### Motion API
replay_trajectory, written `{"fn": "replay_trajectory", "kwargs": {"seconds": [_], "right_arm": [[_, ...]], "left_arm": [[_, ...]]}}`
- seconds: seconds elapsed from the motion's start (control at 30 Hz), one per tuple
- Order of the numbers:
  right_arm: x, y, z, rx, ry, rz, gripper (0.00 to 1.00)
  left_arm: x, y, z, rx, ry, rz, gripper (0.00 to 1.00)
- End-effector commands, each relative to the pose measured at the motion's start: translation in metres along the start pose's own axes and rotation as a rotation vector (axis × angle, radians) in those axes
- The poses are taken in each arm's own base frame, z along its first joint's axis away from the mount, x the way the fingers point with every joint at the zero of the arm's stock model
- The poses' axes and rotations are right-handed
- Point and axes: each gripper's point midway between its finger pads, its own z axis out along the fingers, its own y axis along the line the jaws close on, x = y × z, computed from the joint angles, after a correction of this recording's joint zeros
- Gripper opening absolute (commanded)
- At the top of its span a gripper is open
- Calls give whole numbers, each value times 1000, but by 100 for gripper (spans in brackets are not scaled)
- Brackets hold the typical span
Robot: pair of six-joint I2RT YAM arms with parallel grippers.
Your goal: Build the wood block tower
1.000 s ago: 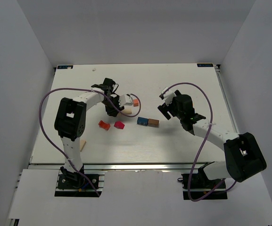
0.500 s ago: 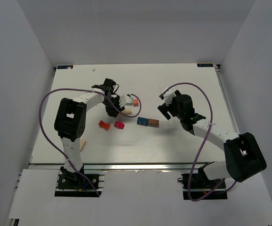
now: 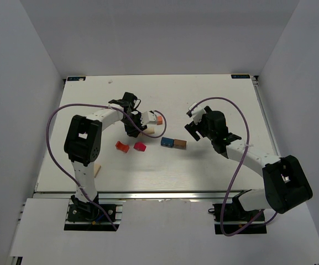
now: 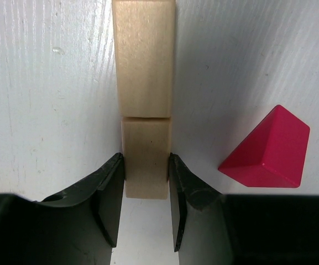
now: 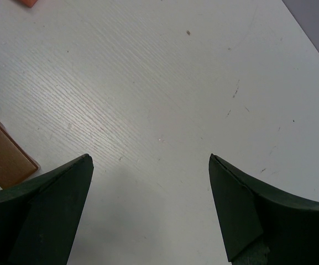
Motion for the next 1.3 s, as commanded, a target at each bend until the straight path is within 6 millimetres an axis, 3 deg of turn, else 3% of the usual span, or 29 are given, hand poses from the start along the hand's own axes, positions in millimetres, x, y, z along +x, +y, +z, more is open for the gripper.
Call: {"fn": "replay_trajectory", "kwargs": {"seconds": [0.0, 0.33, 0.63, 0.9, 1.0, 1.27], "right_arm": [[-16, -9, 1, 18, -42, -12, 89], [-15, -8, 1, 14, -45, -17, 89], [-17, -8, 1, 13, -49, -18, 89], [-15, -7, 1, 5, -44, -20, 89], [-15, -7, 1, 4, -43, -22, 89], [-16, -5, 0, -9, -48, -24, 89]], "left_arm": [[-2, -1, 0, -10, 5, 3, 12], [-2, 2, 4, -14, 6, 23, 12], [-4, -1, 2, 4, -2, 46, 22], [-9, 1, -1, 9, -16, 68, 45], [-12, 1, -2, 13, -24, 66, 47], [-17, 2, -10, -2, -39, 69, 63]]}}
